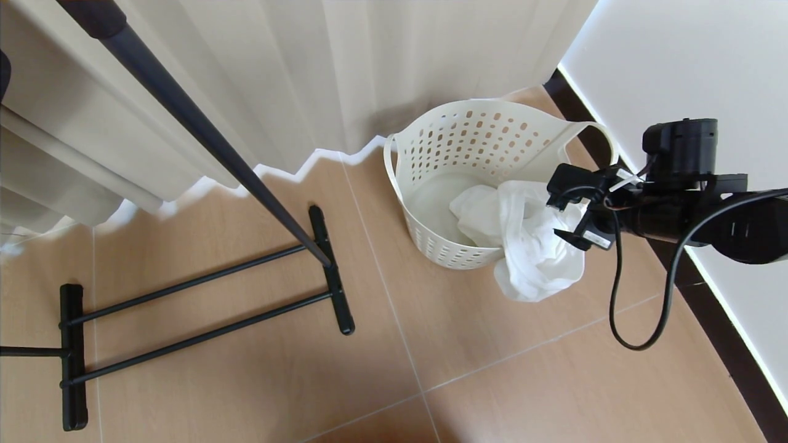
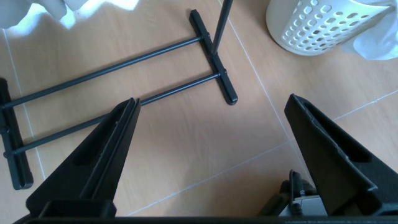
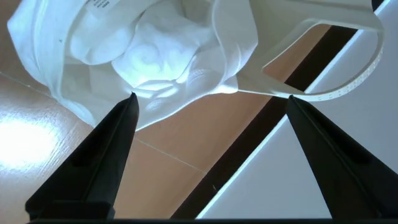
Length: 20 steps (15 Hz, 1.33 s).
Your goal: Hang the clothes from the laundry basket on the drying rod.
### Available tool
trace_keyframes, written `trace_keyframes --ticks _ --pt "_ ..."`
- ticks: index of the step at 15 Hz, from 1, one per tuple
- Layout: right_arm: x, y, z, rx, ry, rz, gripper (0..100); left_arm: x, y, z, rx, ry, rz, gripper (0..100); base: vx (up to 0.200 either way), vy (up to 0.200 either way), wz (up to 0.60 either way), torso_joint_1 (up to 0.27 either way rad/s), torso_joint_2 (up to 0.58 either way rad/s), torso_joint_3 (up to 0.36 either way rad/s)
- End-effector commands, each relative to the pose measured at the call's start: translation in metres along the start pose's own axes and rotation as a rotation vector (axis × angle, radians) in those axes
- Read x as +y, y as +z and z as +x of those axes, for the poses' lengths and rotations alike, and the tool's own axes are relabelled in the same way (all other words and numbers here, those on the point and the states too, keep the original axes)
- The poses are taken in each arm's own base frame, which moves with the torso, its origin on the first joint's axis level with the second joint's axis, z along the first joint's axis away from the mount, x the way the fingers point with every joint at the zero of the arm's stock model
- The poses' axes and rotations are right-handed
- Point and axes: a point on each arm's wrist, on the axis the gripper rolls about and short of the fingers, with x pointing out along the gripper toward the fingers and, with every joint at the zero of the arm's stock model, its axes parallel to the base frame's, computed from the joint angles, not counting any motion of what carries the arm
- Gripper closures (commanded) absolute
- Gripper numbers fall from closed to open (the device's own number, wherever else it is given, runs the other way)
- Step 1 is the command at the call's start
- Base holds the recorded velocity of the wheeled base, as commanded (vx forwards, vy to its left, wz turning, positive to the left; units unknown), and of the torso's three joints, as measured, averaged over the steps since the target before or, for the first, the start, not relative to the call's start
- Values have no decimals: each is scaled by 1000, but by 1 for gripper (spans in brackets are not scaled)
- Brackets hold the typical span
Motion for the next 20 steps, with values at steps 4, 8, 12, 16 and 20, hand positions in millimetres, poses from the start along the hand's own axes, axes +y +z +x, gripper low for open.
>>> trace_keyframes --ticks 4,8,12,16,20 --pt "-2 10 36 9 -34 5 0 0 0 0 -2 -2 0 0 0 0 0 0 0 0" --pt "-3 13 51 33 -69 52 0 0 0 0 -2 -6 0 0 0 0 0 0 0 0" --pt "-8 18 59 17 -87 146 0 0 0 0 0 -2 0 0 0 0 0 0 0 0" --pt "-12 22 65 1 -105 193 0 0 0 0 0 -1 0 0 0 0 0 0 0 0" --pt "-12 25 80 -8 -113 238 0 0 0 0 0 -1 -1 0 0 0 0 0 0 0"
